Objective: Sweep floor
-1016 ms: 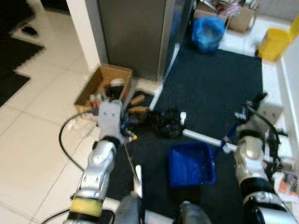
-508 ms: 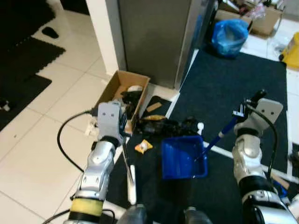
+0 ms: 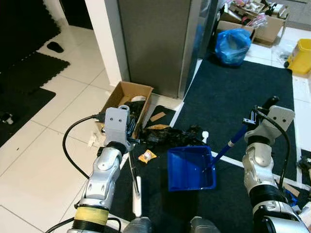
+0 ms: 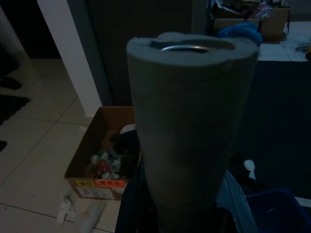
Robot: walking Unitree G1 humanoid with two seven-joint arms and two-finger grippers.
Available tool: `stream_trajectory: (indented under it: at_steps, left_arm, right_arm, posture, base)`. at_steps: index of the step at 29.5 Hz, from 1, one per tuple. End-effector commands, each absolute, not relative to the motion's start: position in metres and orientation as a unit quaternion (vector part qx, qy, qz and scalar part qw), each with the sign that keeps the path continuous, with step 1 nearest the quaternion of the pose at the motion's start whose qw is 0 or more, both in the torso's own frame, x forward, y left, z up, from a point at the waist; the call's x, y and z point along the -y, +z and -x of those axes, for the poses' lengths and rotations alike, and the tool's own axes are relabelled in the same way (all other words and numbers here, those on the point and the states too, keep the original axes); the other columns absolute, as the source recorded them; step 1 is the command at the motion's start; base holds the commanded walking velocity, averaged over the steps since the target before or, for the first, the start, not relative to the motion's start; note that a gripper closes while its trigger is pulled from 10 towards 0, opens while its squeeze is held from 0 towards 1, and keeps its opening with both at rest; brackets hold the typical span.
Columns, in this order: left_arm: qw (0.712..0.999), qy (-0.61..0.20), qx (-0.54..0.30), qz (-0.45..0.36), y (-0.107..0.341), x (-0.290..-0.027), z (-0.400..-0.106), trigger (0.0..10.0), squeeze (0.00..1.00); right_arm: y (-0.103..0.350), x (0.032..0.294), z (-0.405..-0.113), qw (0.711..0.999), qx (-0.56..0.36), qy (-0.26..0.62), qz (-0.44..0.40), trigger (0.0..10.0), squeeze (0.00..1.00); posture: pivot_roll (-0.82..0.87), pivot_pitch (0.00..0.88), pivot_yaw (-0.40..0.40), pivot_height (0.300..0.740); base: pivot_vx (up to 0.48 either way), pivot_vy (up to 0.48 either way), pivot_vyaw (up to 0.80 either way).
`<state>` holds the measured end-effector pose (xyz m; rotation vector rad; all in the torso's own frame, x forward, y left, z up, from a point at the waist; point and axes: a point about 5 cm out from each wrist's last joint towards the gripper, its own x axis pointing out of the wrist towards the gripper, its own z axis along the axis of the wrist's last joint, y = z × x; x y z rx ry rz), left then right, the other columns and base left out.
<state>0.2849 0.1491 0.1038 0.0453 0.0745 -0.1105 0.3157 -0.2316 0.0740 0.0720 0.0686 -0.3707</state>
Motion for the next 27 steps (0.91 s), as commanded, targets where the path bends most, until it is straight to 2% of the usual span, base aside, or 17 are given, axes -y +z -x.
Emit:
stream_trajectory:
  at_steps: [1,12,23,27]
  left_arm:
    - [0.997,-0.056,-0.033,-0.028,0.1063,-0.1487,-0.2852,10.0,0.0]
    - [0.997,-0.058,-0.033,-0.027,0.1056,-0.1476,-0.2863,10.0,0.0]
    - [0.997,-0.057,-0.034,-0.029,0.1053,-0.1481,-0.2864,10.0,0.0]
    - [0.997,-0.057,-0.034,-0.028,0.1047,-0.1478,-0.2861,10.0,0.0]
  right_arm:
    - [0.081,0.2311,-0.3177,0.982,-0.013,-0.183,-0.036,10.0,0.0]
    - [0.0796,0.2285,-0.3176,0.984,-0.014,-0.175,-0.044,10.0,0.0]
    - [0.0816,0.229,-0.3184,0.984,-0.009,-0.171,-0.053,10.0,0.0]
    - [0.0816,0.2301,-0.3185,0.984,-0.01,-0.172,-0.053,10.0,0.0]
  posture:
    - [0.11,0.066,-0.003,0.694]
    - [0.1,0.06,0.0,0.694]
    - [0.11,0.062,0.0,0.739]
    - [0.11,0.062,0.0,0.74]
  base:
    - [0.0,0.0,0.0]
    - [0.0,0.0,0.0]
    - [0.0,0.0,0.0]
    - [0.0,0.0,0.0]
